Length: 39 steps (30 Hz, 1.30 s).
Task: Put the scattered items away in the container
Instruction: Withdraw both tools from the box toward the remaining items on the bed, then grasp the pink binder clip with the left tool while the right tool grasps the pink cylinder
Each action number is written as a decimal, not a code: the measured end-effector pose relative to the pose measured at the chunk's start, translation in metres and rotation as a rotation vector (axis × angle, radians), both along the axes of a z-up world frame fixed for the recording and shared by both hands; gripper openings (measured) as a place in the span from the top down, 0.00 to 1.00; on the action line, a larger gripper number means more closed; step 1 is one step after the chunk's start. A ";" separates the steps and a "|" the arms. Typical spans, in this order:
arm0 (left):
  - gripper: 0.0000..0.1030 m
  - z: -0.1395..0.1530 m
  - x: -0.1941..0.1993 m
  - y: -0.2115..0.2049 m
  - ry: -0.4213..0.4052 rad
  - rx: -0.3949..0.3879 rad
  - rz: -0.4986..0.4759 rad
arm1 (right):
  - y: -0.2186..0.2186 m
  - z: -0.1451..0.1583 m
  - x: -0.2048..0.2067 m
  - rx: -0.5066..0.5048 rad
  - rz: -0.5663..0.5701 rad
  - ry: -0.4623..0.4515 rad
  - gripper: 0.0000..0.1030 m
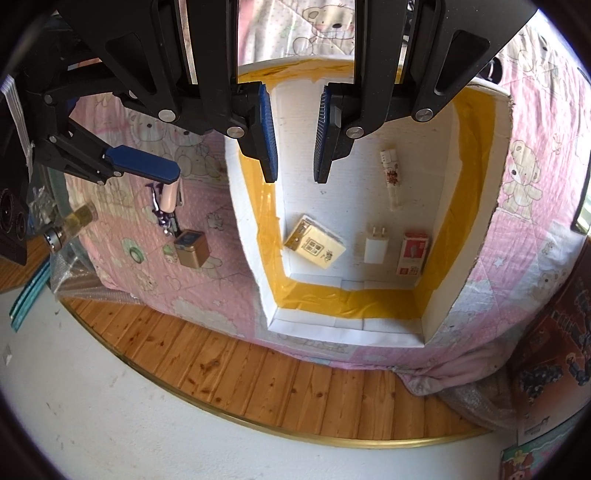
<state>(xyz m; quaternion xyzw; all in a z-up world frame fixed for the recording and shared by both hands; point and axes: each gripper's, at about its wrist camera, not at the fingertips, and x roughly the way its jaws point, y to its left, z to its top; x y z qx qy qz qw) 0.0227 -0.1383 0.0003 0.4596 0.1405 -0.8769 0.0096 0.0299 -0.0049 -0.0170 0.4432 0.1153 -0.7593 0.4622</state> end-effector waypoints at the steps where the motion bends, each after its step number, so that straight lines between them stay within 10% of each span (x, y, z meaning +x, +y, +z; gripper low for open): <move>1: 0.80 0.001 -0.001 0.006 0.004 0.003 -0.015 | 0.006 0.000 -0.003 -0.006 -0.007 -0.012 0.44; 13: 0.80 0.000 -0.030 0.098 0.012 0.042 -0.229 | 0.110 -0.007 -0.072 -0.044 -0.259 -0.096 0.46; 22: 0.79 -0.036 -0.062 0.141 -0.074 0.002 -0.288 | 0.172 -0.079 -0.135 0.036 -0.468 -0.261 0.46; 30: 0.79 -0.048 -0.080 0.136 -0.098 0.005 -0.246 | 0.159 -0.120 -0.167 0.003 -0.454 -0.372 0.49; 39: 0.78 -0.074 -0.093 0.164 -0.148 0.045 -0.343 | 0.122 -0.144 -0.189 0.093 -0.388 -0.301 0.53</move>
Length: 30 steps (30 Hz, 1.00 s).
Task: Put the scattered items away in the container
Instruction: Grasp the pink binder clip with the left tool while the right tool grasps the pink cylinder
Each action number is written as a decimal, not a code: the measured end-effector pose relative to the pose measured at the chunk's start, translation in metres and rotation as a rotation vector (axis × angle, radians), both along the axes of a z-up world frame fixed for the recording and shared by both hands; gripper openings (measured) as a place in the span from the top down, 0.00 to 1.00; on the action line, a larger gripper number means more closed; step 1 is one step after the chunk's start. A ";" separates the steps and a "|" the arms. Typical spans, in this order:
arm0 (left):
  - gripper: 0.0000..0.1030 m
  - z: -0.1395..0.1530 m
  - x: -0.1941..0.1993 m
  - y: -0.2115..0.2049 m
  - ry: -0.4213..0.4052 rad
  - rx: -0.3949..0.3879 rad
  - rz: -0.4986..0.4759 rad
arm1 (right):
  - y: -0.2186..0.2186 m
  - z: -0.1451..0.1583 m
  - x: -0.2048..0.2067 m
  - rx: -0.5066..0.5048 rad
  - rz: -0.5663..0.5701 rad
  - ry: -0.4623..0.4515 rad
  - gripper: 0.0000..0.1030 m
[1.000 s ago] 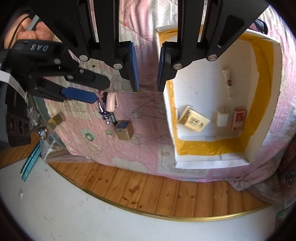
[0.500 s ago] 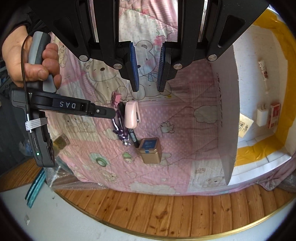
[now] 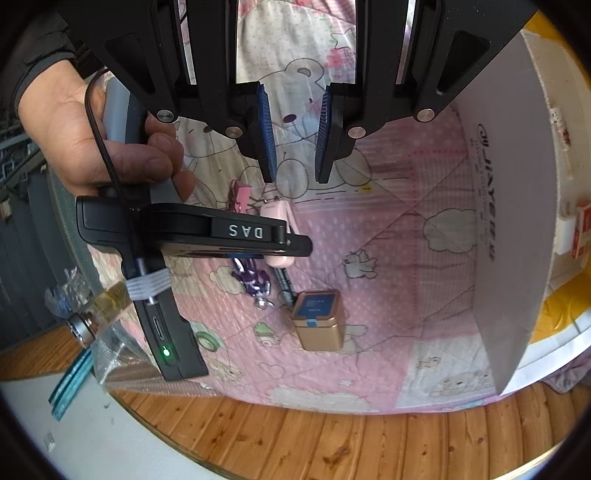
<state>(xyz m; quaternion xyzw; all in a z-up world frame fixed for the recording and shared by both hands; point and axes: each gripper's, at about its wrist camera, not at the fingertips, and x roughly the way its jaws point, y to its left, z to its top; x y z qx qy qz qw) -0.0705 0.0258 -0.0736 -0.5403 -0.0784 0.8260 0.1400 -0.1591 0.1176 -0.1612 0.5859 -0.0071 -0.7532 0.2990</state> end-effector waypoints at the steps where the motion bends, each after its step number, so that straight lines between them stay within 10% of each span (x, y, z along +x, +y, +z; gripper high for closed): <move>1: 0.78 -0.004 -0.002 0.005 -0.004 -0.007 -0.013 | -0.001 0.000 -0.002 0.003 0.008 -0.001 0.53; 17: 0.78 -0.017 -0.013 -0.003 -0.027 -0.028 0.035 | 0.003 0.034 0.017 0.019 0.100 0.053 0.52; 24: 0.78 -0.023 -0.012 0.005 -0.027 -0.034 0.018 | -0.010 0.004 0.022 0.111 0.127 0.092 0.68; 30: 0.75 -0.031 -0.012 0.021 -0.006 -0.019 -0.005 | 0.007 0.007 0.007 -0.007 0.069 0.033 0.75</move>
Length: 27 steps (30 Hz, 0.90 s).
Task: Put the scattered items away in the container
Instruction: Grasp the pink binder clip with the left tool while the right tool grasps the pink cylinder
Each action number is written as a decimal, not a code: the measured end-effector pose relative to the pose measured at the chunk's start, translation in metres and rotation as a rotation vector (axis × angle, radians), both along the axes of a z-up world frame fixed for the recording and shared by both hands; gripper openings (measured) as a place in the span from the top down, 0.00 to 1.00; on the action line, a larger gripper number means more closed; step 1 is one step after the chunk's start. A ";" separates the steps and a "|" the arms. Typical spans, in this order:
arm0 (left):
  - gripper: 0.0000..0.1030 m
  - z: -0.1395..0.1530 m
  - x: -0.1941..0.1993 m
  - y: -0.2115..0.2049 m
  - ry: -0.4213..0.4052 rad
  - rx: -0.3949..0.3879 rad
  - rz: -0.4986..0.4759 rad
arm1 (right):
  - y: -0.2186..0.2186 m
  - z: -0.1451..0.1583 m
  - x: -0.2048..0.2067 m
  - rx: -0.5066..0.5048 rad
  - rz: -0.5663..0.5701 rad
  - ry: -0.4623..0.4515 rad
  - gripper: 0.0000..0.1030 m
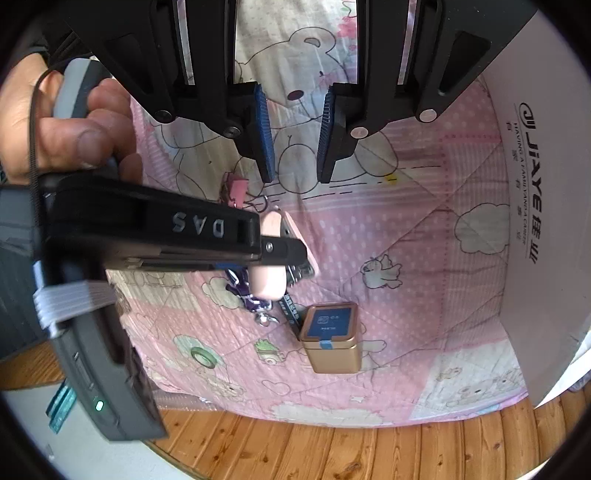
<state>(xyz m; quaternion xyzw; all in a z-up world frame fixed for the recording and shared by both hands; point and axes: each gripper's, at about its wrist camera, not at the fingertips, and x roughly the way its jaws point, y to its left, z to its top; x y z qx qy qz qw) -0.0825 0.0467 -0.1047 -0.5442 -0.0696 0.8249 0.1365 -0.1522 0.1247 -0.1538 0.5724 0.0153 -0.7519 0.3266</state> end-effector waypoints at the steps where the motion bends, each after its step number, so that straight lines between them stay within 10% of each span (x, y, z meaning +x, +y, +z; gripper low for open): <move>1: 0.73 -0.001 0.000 0.005 0.001 0.002 -0.010 | 0.003 0.007 -0.001 -0.021 -0.005 0.004 0.75; 13: 0.54 -0.035 -0.019 0.040 0.001 -0.036 -0.017 | 0.030 0.047 -0.018 -0.095 -0.089 0.031 0.75; 22: 0.52 -0.028 -0.023 -0.002 0.068 -0.108 0.232 | 0.045 0.054 -0.026 -0.089 -0.118 0.051 0.75; 27: 0.52 -0.027 -0.023 0.018 0.065 -0.015 0.167 | 0.057 0.059 -0.032 -0.105 -0.146 0.051 0.75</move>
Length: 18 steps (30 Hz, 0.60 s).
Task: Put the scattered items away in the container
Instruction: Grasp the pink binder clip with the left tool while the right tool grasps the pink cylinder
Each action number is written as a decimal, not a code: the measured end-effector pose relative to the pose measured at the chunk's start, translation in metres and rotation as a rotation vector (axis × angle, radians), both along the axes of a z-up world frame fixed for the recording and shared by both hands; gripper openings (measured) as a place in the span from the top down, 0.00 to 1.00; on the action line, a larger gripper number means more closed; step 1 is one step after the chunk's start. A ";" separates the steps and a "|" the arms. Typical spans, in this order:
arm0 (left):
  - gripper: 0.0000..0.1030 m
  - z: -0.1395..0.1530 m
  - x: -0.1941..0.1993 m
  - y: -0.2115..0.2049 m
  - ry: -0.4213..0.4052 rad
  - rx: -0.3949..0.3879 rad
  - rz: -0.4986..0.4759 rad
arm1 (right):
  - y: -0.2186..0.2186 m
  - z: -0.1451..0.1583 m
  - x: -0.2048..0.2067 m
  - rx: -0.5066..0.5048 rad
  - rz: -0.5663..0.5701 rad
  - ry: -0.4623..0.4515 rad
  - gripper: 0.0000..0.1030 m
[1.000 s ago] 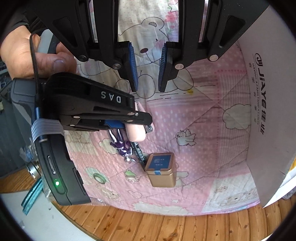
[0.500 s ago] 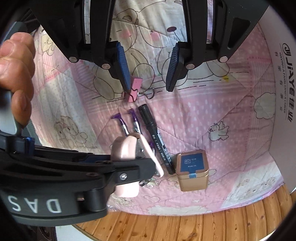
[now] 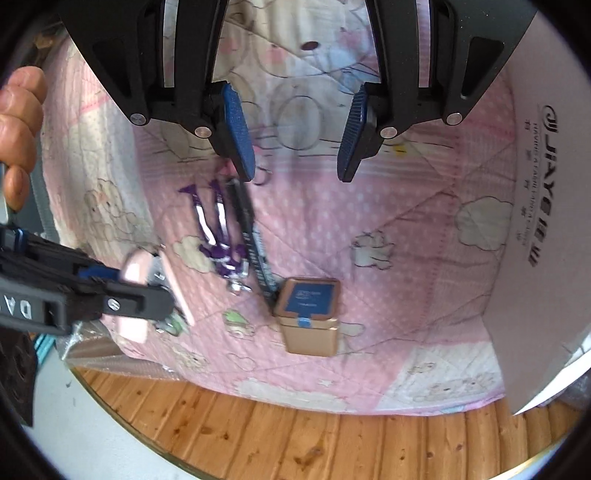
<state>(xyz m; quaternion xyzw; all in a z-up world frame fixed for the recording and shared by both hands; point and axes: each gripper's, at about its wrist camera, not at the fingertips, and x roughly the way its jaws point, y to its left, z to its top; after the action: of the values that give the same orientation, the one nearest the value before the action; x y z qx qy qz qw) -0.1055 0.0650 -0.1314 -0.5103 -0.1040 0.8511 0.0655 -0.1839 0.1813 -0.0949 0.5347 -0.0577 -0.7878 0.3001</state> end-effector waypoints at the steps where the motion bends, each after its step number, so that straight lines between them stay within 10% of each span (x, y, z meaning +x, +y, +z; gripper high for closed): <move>1: 0.52 -0.002 0.000 0.011 -0.004 0.007 -0.024 | 0.001 0.001 0.000 -0.003 -0.005 0.000 0.75; 8: 0.52 -0.019 -0.007 0.047 -0.009 -0.086 -0.057 | 0.000 -0.002 0.003 0.000 0.006 -0.006 0.75; 18: 0.49 -0.017 0.007 0.000 -0.063 0.015 0.128 | -0.001 0.005 0.005 -0.025 0.025 -0.005 0.75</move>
<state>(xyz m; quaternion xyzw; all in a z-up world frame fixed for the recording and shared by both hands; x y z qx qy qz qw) -0.0989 0.0646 -0.1488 -0.5286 -0.1447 0.8364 0.0115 -0.1790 0.1800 -0.0896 0.5336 -0.0617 -0.7818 0.3166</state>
